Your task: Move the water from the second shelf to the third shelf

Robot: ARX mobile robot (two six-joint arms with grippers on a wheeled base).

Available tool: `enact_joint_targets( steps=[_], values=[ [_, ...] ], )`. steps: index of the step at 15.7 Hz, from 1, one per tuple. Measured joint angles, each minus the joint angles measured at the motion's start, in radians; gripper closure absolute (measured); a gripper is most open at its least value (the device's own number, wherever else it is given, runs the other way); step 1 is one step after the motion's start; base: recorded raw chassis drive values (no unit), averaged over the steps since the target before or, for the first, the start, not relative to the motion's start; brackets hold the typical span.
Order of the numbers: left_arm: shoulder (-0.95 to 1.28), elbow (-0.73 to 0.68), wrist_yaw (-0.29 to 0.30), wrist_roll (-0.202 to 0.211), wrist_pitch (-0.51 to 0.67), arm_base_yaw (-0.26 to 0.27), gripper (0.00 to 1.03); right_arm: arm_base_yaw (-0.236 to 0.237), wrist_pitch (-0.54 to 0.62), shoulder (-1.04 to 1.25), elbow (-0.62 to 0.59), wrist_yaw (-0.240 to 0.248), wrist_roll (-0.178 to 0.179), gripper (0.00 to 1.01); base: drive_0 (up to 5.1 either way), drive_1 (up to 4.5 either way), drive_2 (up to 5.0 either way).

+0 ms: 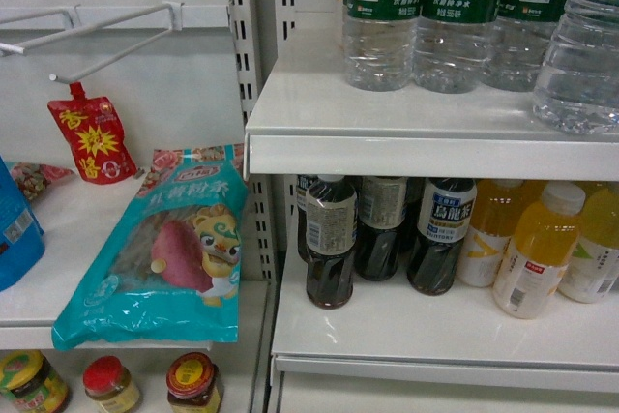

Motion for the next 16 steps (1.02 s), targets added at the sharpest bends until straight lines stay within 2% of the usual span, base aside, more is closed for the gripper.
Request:
enact_joint_targets(
  steps=[4, 9, 16],
  values=[
    [0.000, 0.000, 0.000, 0.000, 0.000, 0.000, 0.05, 0.003, -0.019, 0.057, 0.057, 0.010, 0.009, 0.60, 0.0, 0.00, 0.0],
    [0.000, 0.000, 0.000, 0.000, 0.000, 0.000, 0.05, 0.015, -0.032, 0.109, 0.110, 0.035, 0.001, 0.60, 0.0, 0.00, 0.0],
    [0.000, 0.000, 0.000, 0.000, 0.000, 0.000, 0.05, 0.013, -0.056, 0.114, 0.122, 0.045, 0.000, 0.60, 0.0, 0.00, 0.0]
  ],
)
